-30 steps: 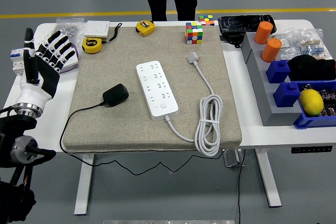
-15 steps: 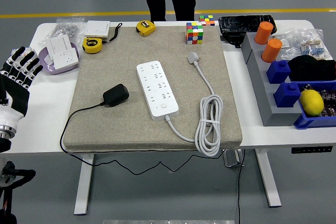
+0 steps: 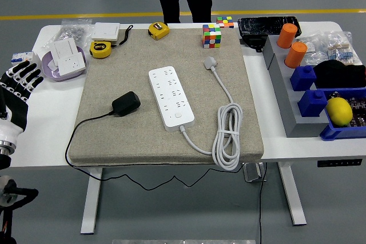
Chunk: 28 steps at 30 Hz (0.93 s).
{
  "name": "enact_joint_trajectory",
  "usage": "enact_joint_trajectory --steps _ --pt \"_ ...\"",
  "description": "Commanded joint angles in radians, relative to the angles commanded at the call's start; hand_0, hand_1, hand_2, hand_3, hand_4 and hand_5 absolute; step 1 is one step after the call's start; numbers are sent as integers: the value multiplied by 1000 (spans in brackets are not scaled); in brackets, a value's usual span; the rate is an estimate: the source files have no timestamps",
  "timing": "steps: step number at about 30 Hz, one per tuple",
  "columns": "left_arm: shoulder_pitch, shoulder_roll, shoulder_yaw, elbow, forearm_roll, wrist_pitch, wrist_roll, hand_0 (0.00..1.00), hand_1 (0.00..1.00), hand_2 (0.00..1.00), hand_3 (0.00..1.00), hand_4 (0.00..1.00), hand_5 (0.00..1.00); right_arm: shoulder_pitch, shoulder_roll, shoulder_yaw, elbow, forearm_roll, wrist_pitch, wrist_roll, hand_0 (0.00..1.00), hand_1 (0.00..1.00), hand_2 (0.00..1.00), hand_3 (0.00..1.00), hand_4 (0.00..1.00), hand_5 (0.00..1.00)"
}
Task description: Pick up the plug,place it near the board,insert it into the board,press the button
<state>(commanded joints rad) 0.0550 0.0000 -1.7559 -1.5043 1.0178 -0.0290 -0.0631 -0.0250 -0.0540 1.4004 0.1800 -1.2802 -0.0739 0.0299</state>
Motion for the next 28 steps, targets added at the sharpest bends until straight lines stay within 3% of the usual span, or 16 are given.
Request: enact_joint_trajectory --steps 3,4,9,10,15,16,21,22,28 --pt "-1 0 -7 -3 -5 -4 -3 998 860 708 676 998 998 7 0 -15 0 11 5 5 992 861 787 710 998 774" --pt "-1 0 -10 -4 -5 -4 -3 579 659 716 749 998 998 10 0 -16 0 11 7 5 994 840 779 722 998 772" --pt "-4 0 -24 -10 10 7 -4 579 659 716 749 998 998 23 -5 -1 0 -1 8 0 994 840 779 722 998 772" --pt "-5 0 -28 -11 12 6 -3 522 401 344 465 998 946 26 -6 -1 0 0 9 0 975 832 774 726 998 747" --pt "-7 0 -33 -10 30 9 -4 522 401 344 465 998 946 35 -10 -11 0 9 14 -1 975 832 774 726 998 747" --pt "-6 0 -35 -9 37 8 -5 939 764 553 287 998 892 35 -10 -12 0 9 15 -2 972 825 772 729 998 775" --pt "-4 0 -31 -5 47 9 -11 939 764 553 287 998 892 33 -10 -16 0 9 20 -5 972 825 772 729 998 775" --pt "-3 0 -32 -4 48 8 -11 963 890 820 784 998 895 32 -11 -17 0 10 21 -5 969 819 767 730 998 755" --pt "-6 0 -52 3 96 4 -2 963 890 820 784 998 895 40 -17 -25 0 23 25 -5 969 819 767 730 998 755"
